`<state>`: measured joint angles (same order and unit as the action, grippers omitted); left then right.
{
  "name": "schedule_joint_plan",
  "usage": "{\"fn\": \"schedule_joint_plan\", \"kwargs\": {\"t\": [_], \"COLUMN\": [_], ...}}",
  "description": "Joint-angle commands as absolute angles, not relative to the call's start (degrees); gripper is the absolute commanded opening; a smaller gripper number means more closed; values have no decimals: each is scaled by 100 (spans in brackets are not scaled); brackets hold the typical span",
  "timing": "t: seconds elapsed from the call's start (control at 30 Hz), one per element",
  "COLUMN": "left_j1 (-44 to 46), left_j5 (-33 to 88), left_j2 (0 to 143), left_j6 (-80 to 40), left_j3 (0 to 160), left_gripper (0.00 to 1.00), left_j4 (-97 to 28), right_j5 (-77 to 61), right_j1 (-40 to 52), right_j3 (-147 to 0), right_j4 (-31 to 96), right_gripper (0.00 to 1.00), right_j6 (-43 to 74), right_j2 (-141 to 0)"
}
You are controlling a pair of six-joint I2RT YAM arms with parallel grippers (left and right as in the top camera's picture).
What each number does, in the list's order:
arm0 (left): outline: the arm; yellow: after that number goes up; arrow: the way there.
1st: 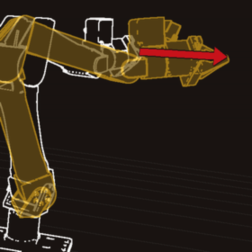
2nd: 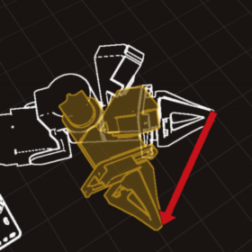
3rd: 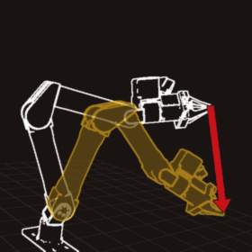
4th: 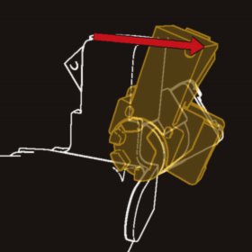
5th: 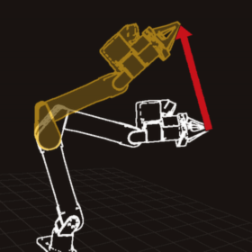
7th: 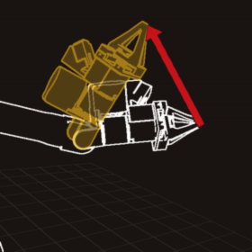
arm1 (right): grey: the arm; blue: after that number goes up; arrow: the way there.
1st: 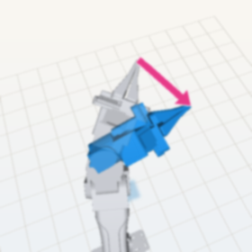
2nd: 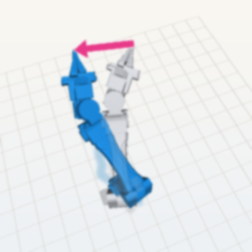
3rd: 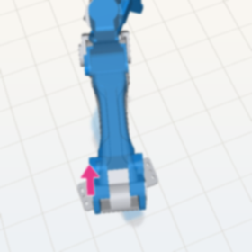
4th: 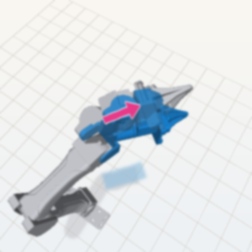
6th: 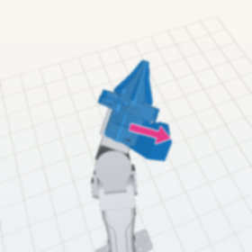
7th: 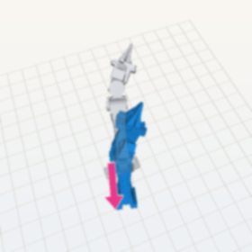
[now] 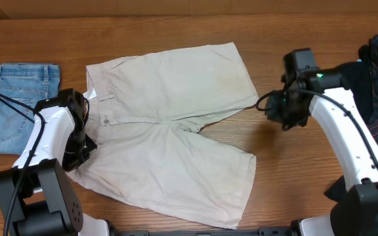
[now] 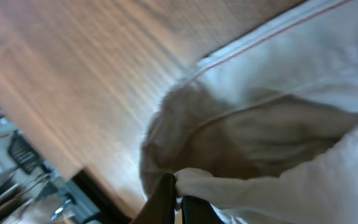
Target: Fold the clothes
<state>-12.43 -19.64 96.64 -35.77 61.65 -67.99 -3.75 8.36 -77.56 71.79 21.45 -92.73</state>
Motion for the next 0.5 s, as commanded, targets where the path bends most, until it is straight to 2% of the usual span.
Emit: {"fn": "schedule_joint_plan", "kwargs": {"t": [0.0,0.2,0.47], "left_j1": [-1271,-1271,-1271], "left_j5": [-1516,-1496,-1496], "left_j2": [9522,9522,9522], "left_j6": [-3262,-3124,-3124], "left_j3": [6276,6276,6276], "left_gripper": [7,7,7], "left_j4": [-6652,-6617,-6617], "right_j5": [-642,-965,-1361], "right_j1": [1107,1525,1559], "right_j3": [-7653,-6796,-5231], "right_j4": [7452,7137,5673], "right_gripper": [27,27,27], "right_j6": [2456,2735,2825], "right_j2": [-9225,-9227,-9238]}}
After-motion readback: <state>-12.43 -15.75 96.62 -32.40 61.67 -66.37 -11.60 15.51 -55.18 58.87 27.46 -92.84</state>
